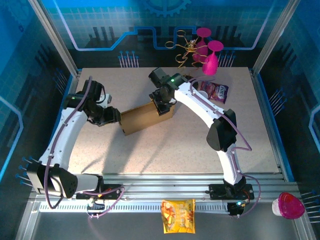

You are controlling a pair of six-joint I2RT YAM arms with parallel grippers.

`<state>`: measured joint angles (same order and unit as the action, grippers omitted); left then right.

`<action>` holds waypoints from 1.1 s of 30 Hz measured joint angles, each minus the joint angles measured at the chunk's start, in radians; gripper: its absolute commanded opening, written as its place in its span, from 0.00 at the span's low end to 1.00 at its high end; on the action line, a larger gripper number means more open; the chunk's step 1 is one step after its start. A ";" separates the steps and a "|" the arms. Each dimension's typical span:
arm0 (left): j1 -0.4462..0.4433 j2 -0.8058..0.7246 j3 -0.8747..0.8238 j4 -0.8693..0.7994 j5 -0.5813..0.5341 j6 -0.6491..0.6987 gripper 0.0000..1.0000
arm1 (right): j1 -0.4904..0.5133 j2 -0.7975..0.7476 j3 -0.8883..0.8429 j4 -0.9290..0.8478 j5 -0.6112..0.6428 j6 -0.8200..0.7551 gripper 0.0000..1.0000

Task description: Fold the paper box

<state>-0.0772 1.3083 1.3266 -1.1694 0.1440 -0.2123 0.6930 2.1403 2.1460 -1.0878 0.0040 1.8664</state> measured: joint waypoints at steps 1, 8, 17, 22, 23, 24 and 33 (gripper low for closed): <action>0.000 0.003 -0.003 0.000 -0.016 0.012 0.46 | 0.000 0.000 0.000 0.000 0.000 0.000 0.61; -0.007 0.053 -0.004 0.042 -0.054 0.056 0.34 | 0.000 0.000 0.000 0.004 0.000 0.000 0.60; -0.025 0.088 -0.003 0.074 -0.041 0.043 0.11 | 0.000 0.000 -0.005 0.016 -0.002 0.000 0.60; -0.026 0.093 0.008 0.073 -0.021 0.006 0.05 | 0.000 0.000 -0.006 0.020 -0.004 0.000 0.60; -0.026 0.098 0.013 0.070 -0.016 -0.003 0.04 | -0.001 0.000 -0.006 0.020 -0.004 0.000 0.60; -0.026 0.103 0.018 0.066 -0.015 -0.011 0.04 | -0.001 0.000 -0.007 0.021 -0.004 0.000 0.60; -0.026 0.156 0.083 0.002 0.019 -0.068 0.01 | -0.007 0.000 -0.011 0.026 -0.003 -0.004 0.60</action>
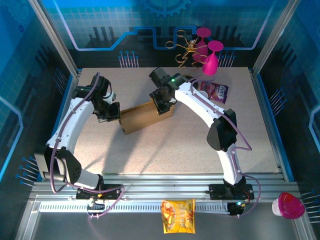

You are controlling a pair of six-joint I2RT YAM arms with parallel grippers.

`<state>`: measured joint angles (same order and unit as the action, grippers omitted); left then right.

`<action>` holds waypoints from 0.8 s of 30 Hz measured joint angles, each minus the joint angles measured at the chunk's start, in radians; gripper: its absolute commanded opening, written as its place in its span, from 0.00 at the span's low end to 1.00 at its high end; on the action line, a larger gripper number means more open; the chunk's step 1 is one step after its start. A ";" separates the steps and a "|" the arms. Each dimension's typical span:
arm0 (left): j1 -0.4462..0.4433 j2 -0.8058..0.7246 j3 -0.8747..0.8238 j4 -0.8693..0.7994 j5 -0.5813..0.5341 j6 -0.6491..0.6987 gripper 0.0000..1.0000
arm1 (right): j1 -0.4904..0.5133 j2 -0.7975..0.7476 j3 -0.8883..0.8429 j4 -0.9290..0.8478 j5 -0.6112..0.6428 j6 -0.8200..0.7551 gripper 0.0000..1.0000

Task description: Fold the paper box

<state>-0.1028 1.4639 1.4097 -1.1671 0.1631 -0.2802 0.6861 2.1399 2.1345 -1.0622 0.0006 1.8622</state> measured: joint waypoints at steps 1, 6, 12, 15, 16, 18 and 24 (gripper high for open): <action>0.001 0.005 0.008 -0.008 0.003 -0.004 0.00 | 0.000 0.000 0.000 0.000 0.000 0.000 0.60; 0.001 0.029 0.038 -0.042 0.016 -0.021 0.00 | 0.000 0.000 -0.001 0.000 0.000 0.000 0.60; 0.003 0.037 0.043 -0.051 0.039 -0.036 0.00 | -0.003 0.000 -0.002 0.000 0.000 -0.003 0.59; 0.007 0.037 0.042 -0.051 0.043 -0.036 0.00 | -0.005 0.000 -0.002 0.001 -0.001 -0.003 0.59; 0.008 0.037 0.042 -0.050 0.044 -0.037 0.00 | -0.005 0.000 -0.002 0.001 -0.001 -0.004 0.59; 0.009 0.037 0.042 -0.045 0.050 -0.044 0.00 | -0.006 0.000 -0.002 0.002 -0.001 -0.003 0.59; 0.015 0.033 0.023 -0.013 0.065 -0.062 0.00 | -0.008 0.000 -0.002 0.006 0.000 -0.003 0.59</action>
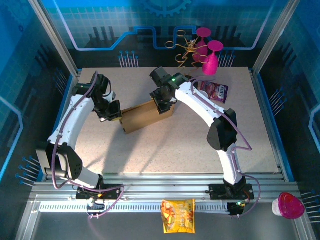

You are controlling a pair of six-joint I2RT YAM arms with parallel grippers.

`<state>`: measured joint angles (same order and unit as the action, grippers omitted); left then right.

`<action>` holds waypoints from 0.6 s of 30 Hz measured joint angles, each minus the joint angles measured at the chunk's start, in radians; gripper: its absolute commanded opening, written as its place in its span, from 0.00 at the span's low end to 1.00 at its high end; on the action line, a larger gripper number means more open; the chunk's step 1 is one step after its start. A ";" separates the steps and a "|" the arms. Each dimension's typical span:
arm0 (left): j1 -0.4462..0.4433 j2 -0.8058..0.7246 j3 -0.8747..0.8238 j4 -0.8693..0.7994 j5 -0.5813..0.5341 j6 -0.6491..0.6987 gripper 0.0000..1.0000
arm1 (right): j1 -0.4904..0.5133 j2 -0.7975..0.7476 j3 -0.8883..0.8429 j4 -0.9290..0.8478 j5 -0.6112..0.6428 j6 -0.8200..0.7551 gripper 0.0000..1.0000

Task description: Fold the paper box

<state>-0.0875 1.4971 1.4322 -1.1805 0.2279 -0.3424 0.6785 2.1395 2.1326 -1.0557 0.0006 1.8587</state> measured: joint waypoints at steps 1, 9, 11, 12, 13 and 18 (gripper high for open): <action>0.000 -0.006 -0.010 0.012 0.004 0.000 0.00 | -0.001 0.000 0.000 0.000 0.000 0.000 0.59; 0.003 -0.063 -0.090 0.106 0.021 -0.018 0.00 | -0.006 0.000 -0.001 0.003 0.000 0.000 0.59; 0.005 -0.071 -0.105 0.123 0.025 -0.018 0.00 | -0.006 0.000 -0.001 0.004 0.000 0.000 0.59; 0.006 -0.076 -0.112 0.131 0.026 -0.018 0.00 | -0.006 0.000 -0.002 0.005 0.000 0.000 0.59; 0.006 -0.080 -0.119 0.142 0.029 -0.018 0.00 | -0.008 0.000 -0.002 0.006 0.000 0.000 0.59; 0.006 -0.099 -0.153 0.192 0.032 -0.014 0.00 | -0.012 0.000 -0.002 0.010 0.000 0.000 0.59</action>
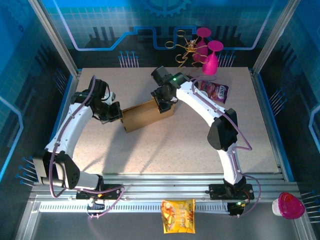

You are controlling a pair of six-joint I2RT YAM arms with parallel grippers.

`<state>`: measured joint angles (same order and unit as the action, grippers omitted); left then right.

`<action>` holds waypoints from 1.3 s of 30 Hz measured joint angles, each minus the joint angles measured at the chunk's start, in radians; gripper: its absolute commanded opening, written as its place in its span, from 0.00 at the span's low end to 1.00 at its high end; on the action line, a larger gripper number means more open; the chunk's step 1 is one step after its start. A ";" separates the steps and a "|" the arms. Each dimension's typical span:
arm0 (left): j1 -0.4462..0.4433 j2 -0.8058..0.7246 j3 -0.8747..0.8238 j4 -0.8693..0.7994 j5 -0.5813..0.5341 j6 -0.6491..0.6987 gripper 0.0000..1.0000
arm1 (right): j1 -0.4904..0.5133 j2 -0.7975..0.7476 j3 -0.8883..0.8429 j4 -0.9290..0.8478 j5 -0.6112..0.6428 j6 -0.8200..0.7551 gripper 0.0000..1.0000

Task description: Fold the paper box

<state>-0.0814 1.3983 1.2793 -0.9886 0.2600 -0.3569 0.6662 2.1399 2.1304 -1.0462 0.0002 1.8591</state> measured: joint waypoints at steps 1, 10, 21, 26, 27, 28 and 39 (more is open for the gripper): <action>0.000 -0.004 -0.008 0.010 0.000 0.001 0.00 | -0.001 0.000 0.000 0.000 0.000 0.000 0.59; 0.000 -0.020 -0.040 0.066 0.000 0.023 0.00 | -0.006 0.000 -0.003 0.010 0.000 0.000 0.58; 0.001 -0.036 -0.080 0.113 0.000 0.050 0.00 | -0.008 0.000 -0.003 0.016 0.000 0.000 0.59; 0.001 -0.039 -0.093 0.130 -0.004 0.061 0.00 | -0.010 0.002 -0.002 0.021 0.000 0.000 0.59; 0.001 -0.039 -0.094 0.132 -0.005 0.068 0.00 | -0.011 0.002 -0.002 0.023 -0.001 0.000 0.60; 0.001 -0.039 -0.097 0.136 -0.008 0.069 0.00 | -0.011 0.002 -0.002 0.024 -0.003 0.000 0.60; 0.001 -0.029 -0.111 0.167 -0.047 0.076 0.00 | -0.013 0.011 0.005 0.038 -0.008 -0.039 0.81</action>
<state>-0.0807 1.3689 1.1679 -0.8211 0.2134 -0.2813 0.6533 2.1509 2.1349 -1.0084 -0.0078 1.8198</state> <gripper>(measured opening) 0.059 0.782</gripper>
